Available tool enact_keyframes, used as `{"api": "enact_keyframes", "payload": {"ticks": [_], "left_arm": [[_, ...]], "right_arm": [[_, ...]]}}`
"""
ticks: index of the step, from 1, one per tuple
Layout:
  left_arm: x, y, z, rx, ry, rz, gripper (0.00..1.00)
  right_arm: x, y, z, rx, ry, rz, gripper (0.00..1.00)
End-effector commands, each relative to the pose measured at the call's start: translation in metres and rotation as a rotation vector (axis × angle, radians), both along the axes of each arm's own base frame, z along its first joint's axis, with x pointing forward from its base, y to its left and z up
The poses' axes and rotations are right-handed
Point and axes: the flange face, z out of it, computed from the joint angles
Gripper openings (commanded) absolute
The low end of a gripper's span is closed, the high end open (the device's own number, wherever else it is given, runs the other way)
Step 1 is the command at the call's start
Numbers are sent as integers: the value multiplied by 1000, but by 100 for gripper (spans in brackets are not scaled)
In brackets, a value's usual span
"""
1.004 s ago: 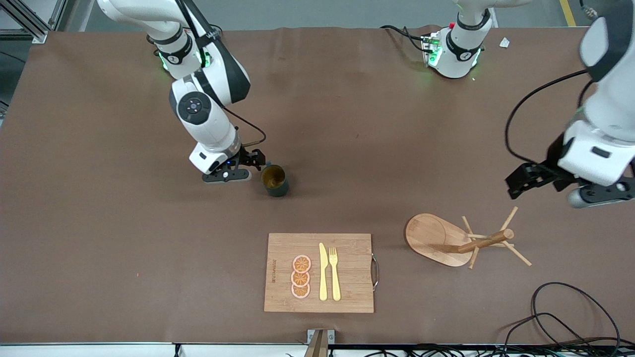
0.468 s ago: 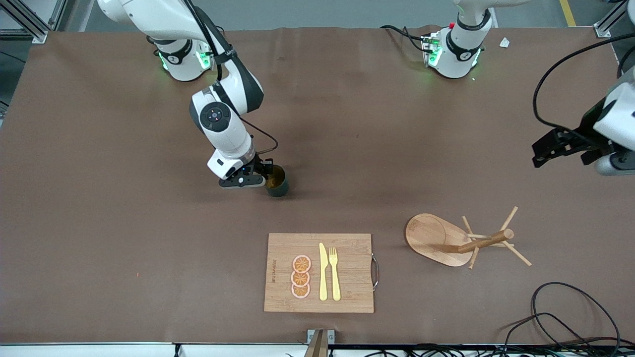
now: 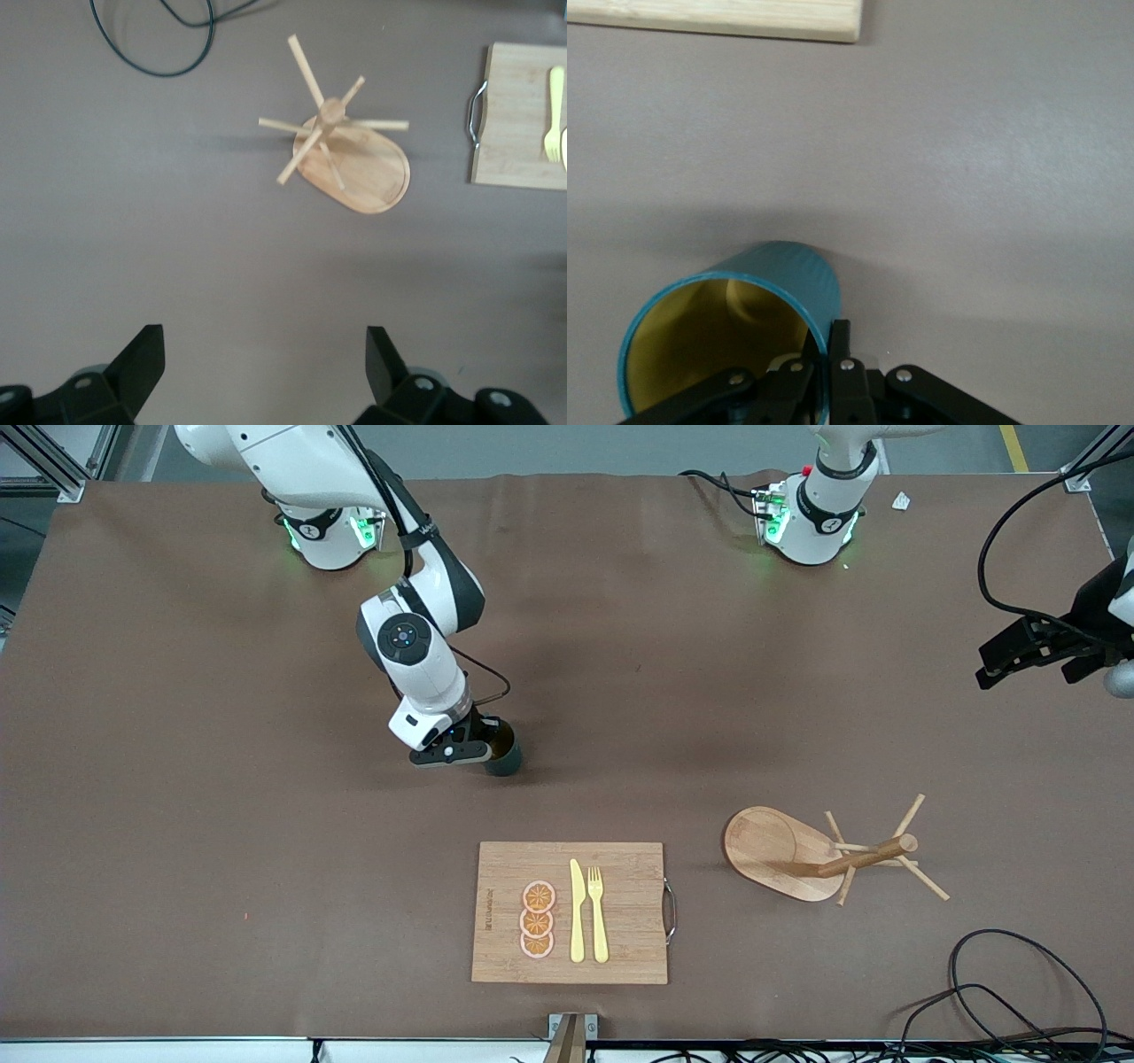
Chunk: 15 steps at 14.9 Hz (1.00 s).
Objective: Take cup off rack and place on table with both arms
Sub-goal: 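Close the right gripper on the rim of the teal mug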
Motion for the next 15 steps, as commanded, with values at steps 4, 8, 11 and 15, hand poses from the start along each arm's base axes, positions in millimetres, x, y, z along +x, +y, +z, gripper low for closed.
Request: {"api": "enact_keyframes", "payload": {"ticks": [4, 8, 11, 15], "left_arm": [[-26, -2, -2, 8, 21, 0, 100], [-30, 0, -6, 12, 28, -1, 100], [-40, 4, -8, 16, 34, 2, 100], [-43, 6, 0, 26, 20, 12, 100]], "right_arm": [[32, -55, 11, -37, -15, 247, 0], [44, -135, 32, -61, 33, 413, 0], [41, -223, 35, -67, 39, 567, 0], [36, -331, 31, -69, 33, 802, 0]]}}
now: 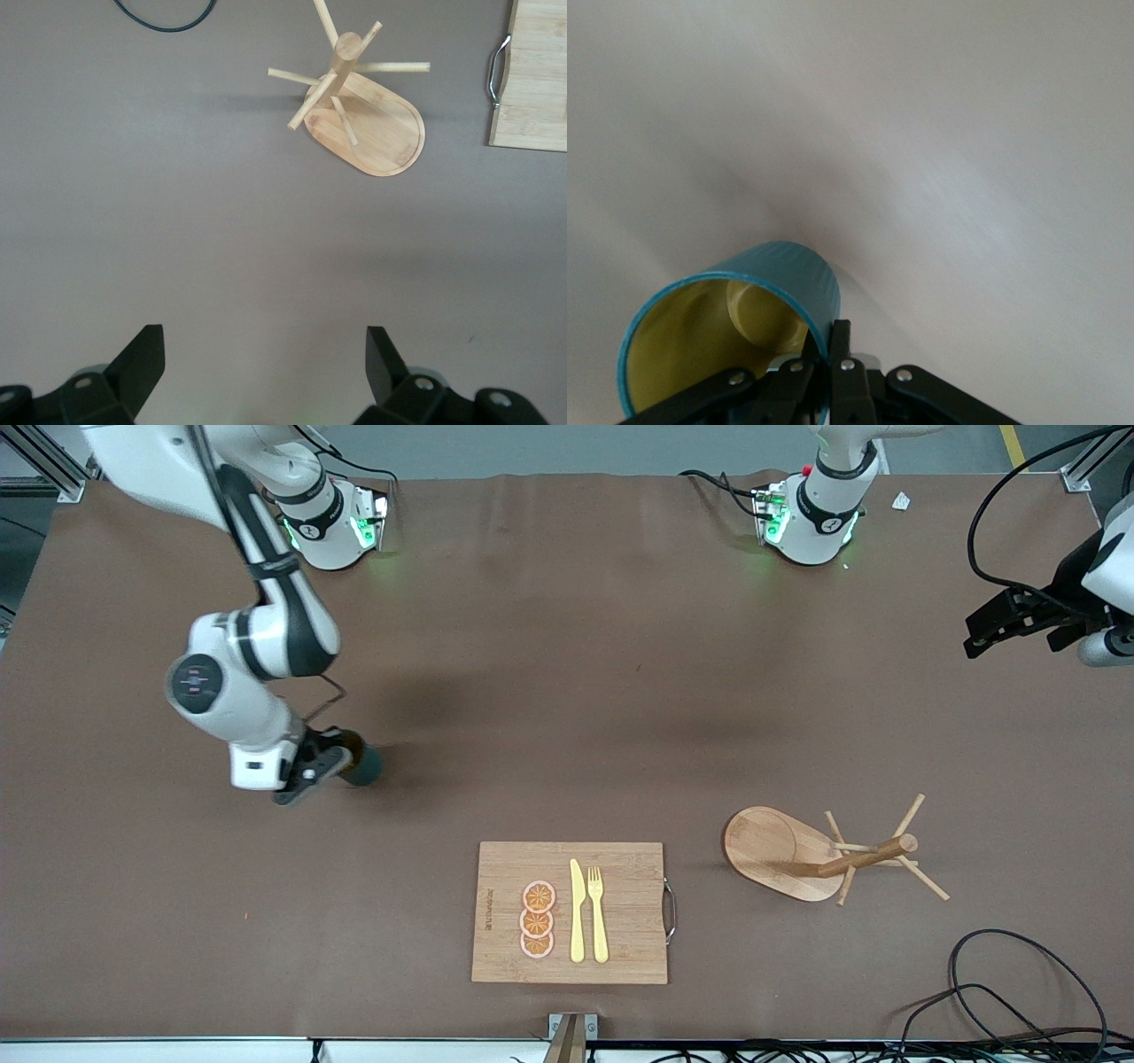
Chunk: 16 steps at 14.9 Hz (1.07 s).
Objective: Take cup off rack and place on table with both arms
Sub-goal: 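Move the mug with the right gripper away from the cutting board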
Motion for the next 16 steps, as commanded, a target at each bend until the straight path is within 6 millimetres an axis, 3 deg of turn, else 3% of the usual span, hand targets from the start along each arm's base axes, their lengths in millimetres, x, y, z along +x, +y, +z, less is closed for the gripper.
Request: {"api": "enact_keyframes", "payload": {"ticks": [1, 3, 8, 16], "left_arm": [[-7, 4, 9, 41, -22, 3, 100], [-5, 7, 14, 65, -34, -4, 100], [1, 7, 7, 63, -28, -11, 100], [0, 8, 9, 53, -31, 2, 100]], "right_arm": [[-17, -49, 2, 8, -5, 166, 0], [-17, -73, 0, 7, -15, 235, 0], [-16, -105, -1, -5, -52, 344, 0], [-27, -114, -29, -12, -64, 357, 1]]}}
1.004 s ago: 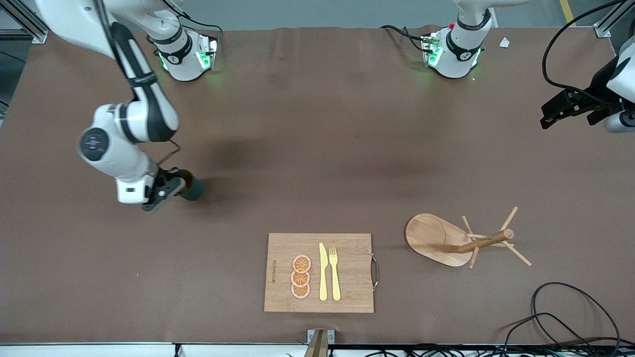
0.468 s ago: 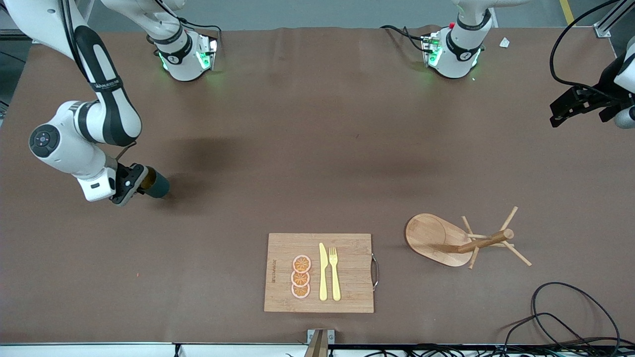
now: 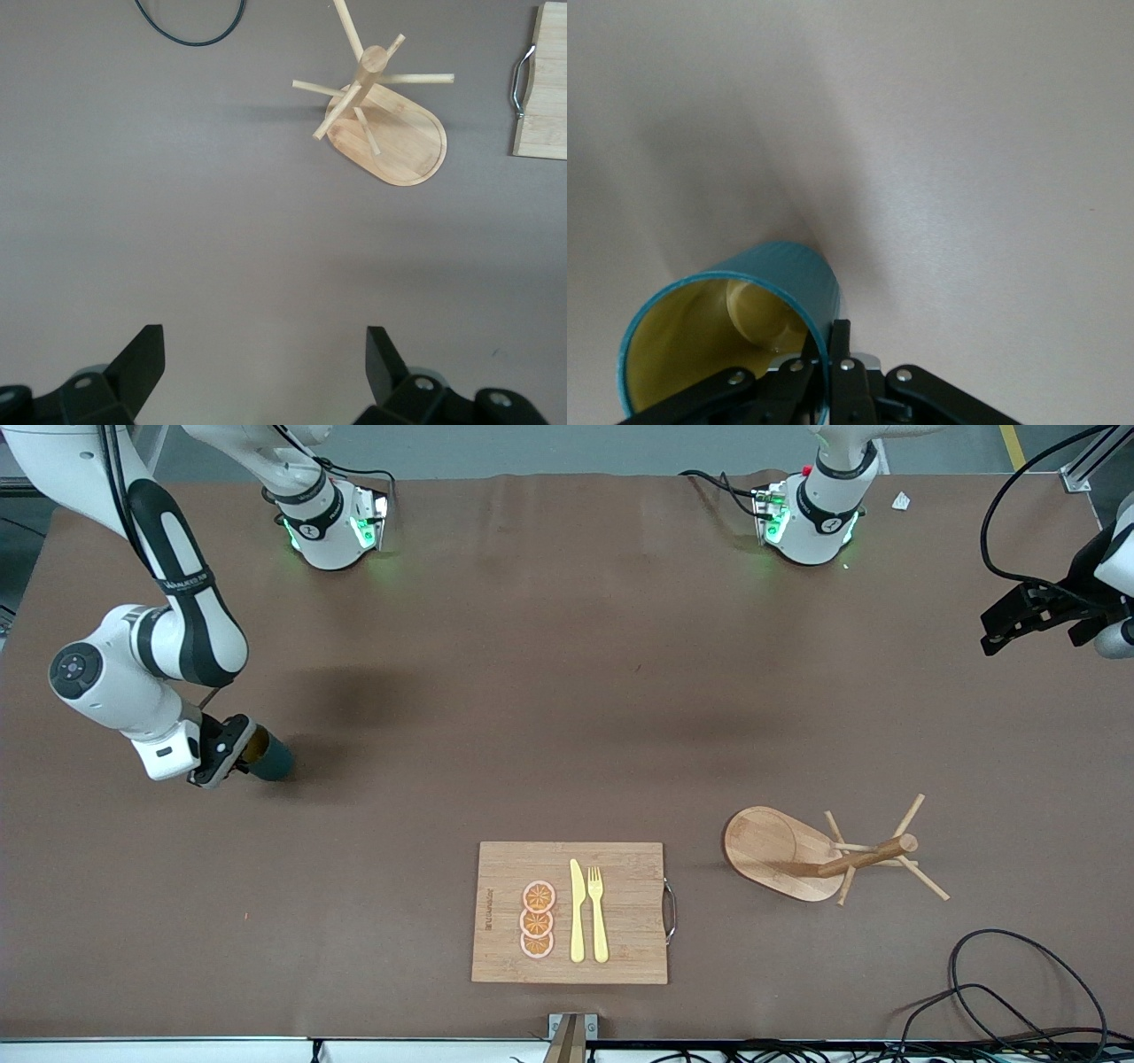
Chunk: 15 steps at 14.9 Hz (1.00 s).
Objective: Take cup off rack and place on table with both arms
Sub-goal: 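Move the mug with the right gripper away from the cutting board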
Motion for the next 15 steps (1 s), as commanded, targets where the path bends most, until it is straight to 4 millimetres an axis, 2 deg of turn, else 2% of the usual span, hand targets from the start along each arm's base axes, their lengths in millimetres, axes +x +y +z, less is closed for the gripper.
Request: {"api": "enact_keyframes", "payload": {"ticks": [1, 3, 4, 5, 6, 9, 12, 15], "left_arm": [[0, 2, 4, 7, -7, -6, 100], [-2, -5, 7, 16, -14, -19, 100], [-3, -5, 8, 9, -12, -30, 100], [-2, -6, 6, 1, -9, -31, 100], [-2, -7, 5, -8, -7, -32, 100], [-4, -15, 5, -11, -2, -42, 100], [-4, -19, 3, -25, 2, -46, 100], [-6, -20, 1, -63, 12, -44, 100]], "right_arm": [[-6, 2, -2, 9, -10, 12, 1], [-5, 4, -3, 11, -9, 16, 1], [-5, 4, -3, 11, -9, 13, 5], [-4, 2, -2, 15, -11, 2, 33], [-4, 0, -2, 21, -10, -10, 99], [0, -1, 4, 27, -17, -28, 100], [15, -2, 26, 65, 28, -105, 100], [25, 0, 50, 89, 89, -269, 100]]}}
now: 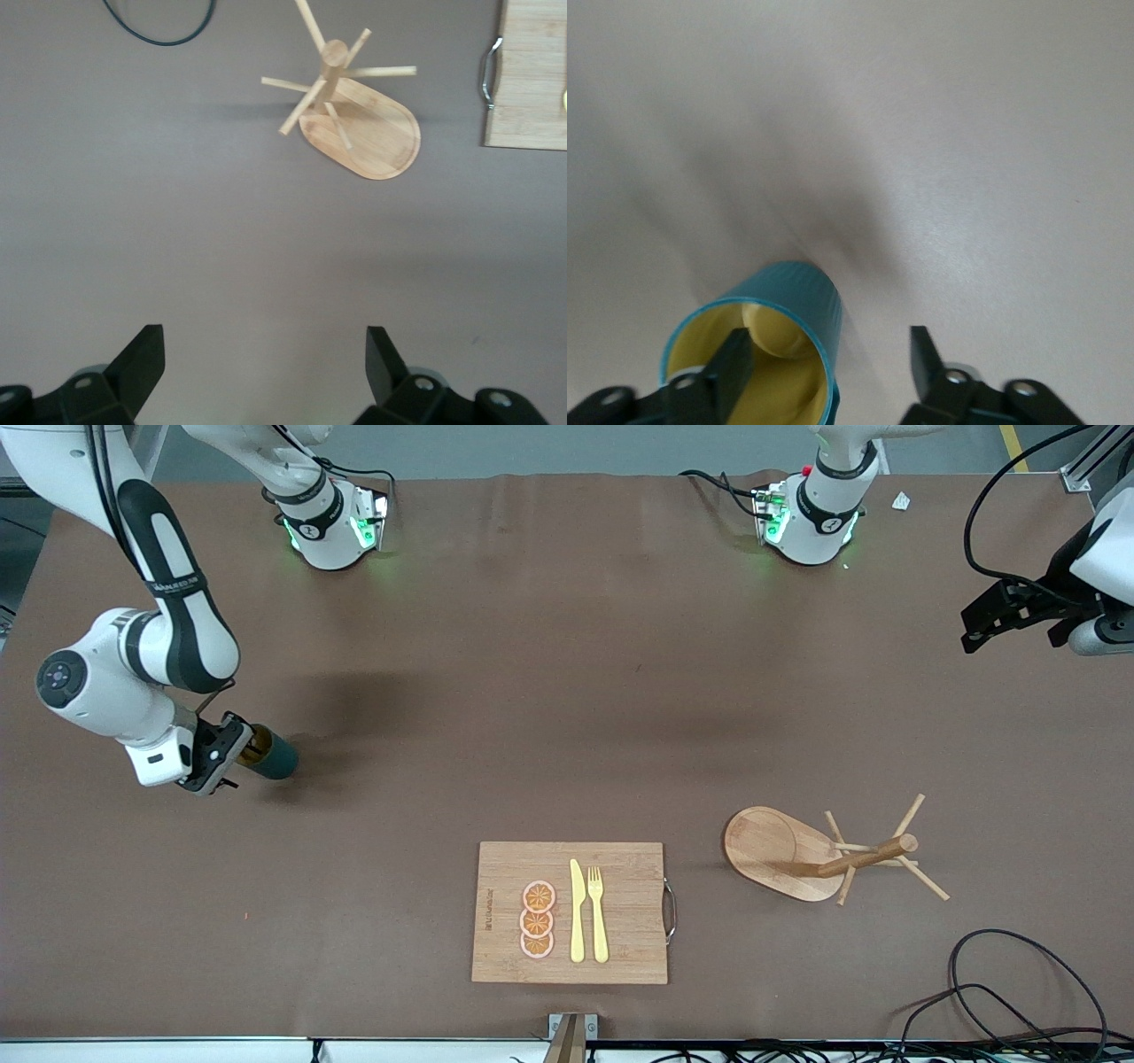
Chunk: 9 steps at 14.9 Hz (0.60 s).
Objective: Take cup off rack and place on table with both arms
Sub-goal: 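Move the mug with the right gripper away from the cutting board, then open the right gripper and draw it back from the mug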
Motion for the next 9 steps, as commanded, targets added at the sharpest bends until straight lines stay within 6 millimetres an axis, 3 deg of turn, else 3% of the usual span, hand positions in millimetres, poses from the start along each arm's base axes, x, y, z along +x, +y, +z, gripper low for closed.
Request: {"api": "enact_keyframes", "payload": {"ticks": [1, 6, 9], "left_arm": [[-6, 2, 2, -22, 13, -10, 100], [-9, 1, 0, -20, 41, -12, 100], [-9, -1, -1, -19, 44, -15, 100]], "right_arm": [[7, -1, 36, 29, 41, -170, 100], [23, 1, 114, 27, 146, -468, 100], [26, 3, 149, 11, 213, -642, 100]]}}
